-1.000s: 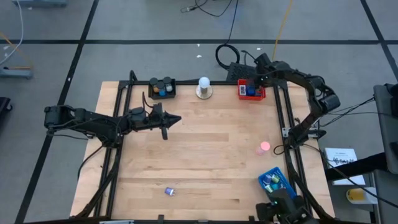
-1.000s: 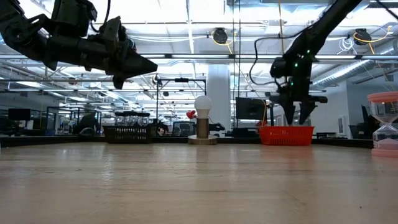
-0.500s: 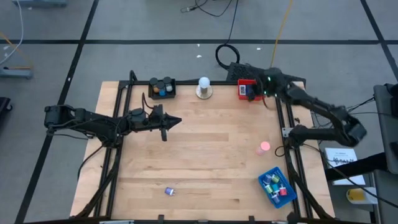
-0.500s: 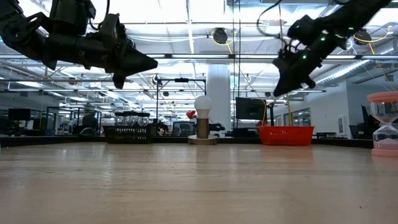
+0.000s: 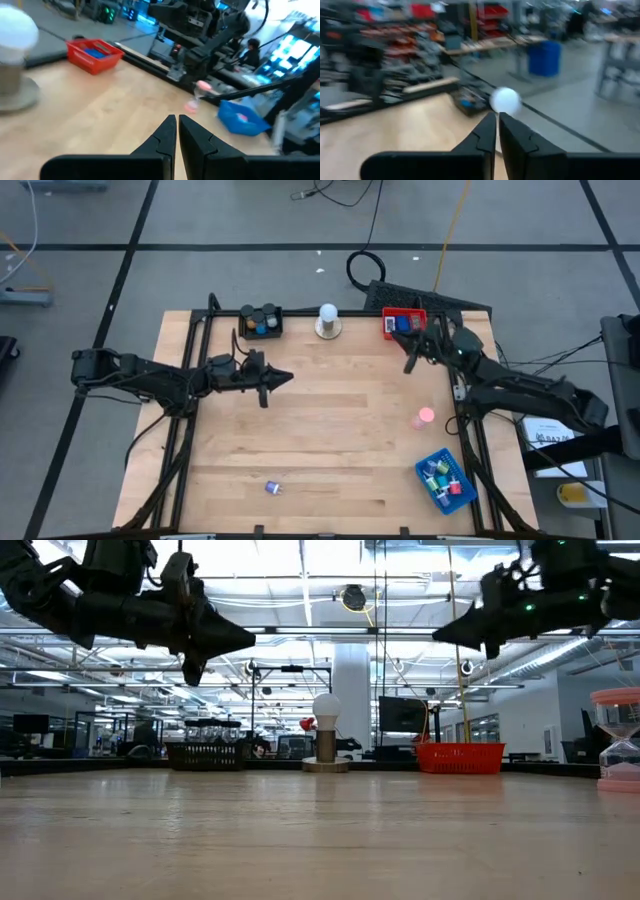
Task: Pick & Place Office items
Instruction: Put the violet charger adapter into the blue bin
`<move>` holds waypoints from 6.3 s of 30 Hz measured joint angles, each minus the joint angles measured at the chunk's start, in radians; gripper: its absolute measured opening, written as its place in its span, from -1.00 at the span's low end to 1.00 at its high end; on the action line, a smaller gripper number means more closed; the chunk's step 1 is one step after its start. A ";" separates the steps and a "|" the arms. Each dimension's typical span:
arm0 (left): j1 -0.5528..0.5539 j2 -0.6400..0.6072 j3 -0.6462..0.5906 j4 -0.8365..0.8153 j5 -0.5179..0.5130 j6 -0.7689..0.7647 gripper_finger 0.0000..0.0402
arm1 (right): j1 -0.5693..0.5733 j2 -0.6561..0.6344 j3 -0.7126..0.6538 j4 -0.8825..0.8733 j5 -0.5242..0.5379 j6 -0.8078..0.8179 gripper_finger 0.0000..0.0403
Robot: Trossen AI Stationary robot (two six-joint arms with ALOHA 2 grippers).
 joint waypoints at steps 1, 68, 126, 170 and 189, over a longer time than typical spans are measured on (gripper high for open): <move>0.001 0.000 0.008 -0.010 0.013 -0.029 -0.88 | 0.011 -0.017 -0.015 0.021 -0.025 -0.002 -0.95; -0.860 0.518 0.788 -1.302 -0.177 -0.383 0.24 | 0.200 -0.062 -0.140 0.091 -0.469 -0.181 -1.00; -0.322 1.034 1.116 -0.634 0.076 0.520 -0.36 | 0.200 -0.061 -0.139 0.115 -0.468 -0.185 -1.00; -0.250 0.492 0.218 0.254 -0.172 0.288 -0.97 | 0.220 0.022 -0.126 0.245 -0.313 0.077 -1.00; -0.247 0.494 -0.040 0.543 -0.271 0.265 -0.81 | 0.449 0.232 0.348 -0.554 0.205 0.100 -1.00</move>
